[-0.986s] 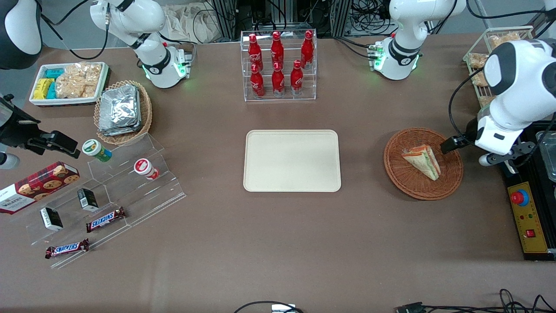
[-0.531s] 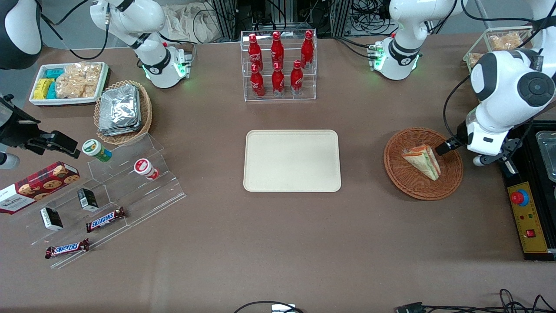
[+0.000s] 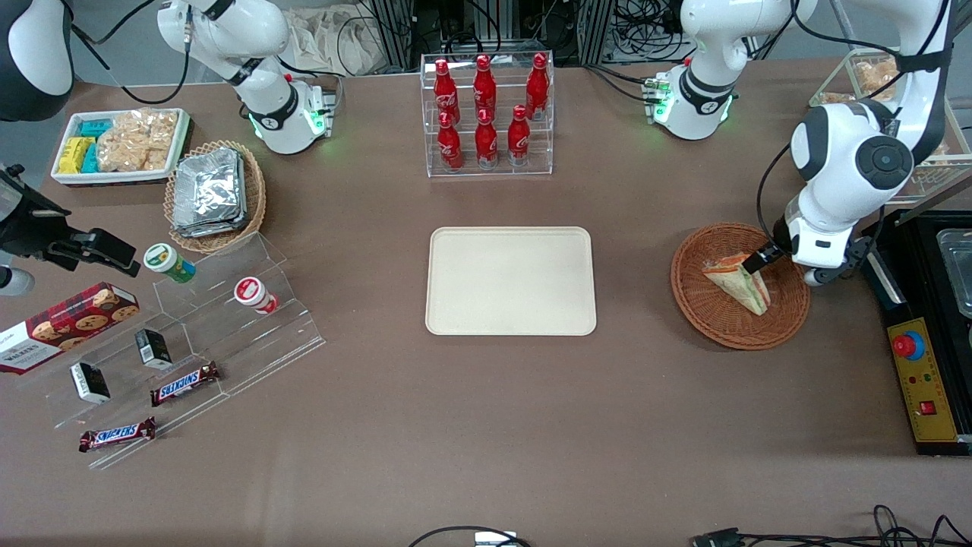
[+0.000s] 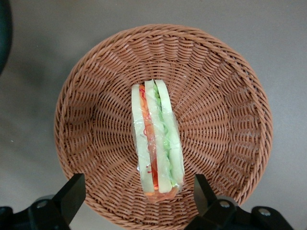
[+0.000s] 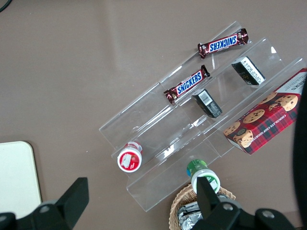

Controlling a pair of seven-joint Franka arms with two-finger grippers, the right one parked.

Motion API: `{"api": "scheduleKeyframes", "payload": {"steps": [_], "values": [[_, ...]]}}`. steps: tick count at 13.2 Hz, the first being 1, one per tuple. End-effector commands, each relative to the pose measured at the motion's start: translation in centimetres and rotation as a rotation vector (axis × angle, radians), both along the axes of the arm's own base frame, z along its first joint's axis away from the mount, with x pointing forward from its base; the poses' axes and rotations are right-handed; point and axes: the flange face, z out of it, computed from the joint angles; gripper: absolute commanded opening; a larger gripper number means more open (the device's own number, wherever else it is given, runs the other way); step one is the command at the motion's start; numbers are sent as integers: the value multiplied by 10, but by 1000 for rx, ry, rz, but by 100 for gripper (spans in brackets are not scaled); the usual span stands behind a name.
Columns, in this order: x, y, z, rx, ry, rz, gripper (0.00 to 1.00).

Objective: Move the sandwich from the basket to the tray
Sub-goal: 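Lower the open left gripper over the wrapped sandwich in the basket, then close the left gripper on the sandwich's upright edge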

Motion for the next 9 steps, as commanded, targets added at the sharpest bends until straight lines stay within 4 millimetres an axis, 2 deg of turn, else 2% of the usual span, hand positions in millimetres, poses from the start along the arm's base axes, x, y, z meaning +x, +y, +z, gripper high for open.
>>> {"api": "scheduleKeyframes", "payload": {"steps": [1, 6, 9], "values": [[-1, -4, -16, 5, -28, 39, 100], [-2, -7, -37, -3, -41, 55, 100], [-9, -8, -59, -13, -62, 52, 100]]}}
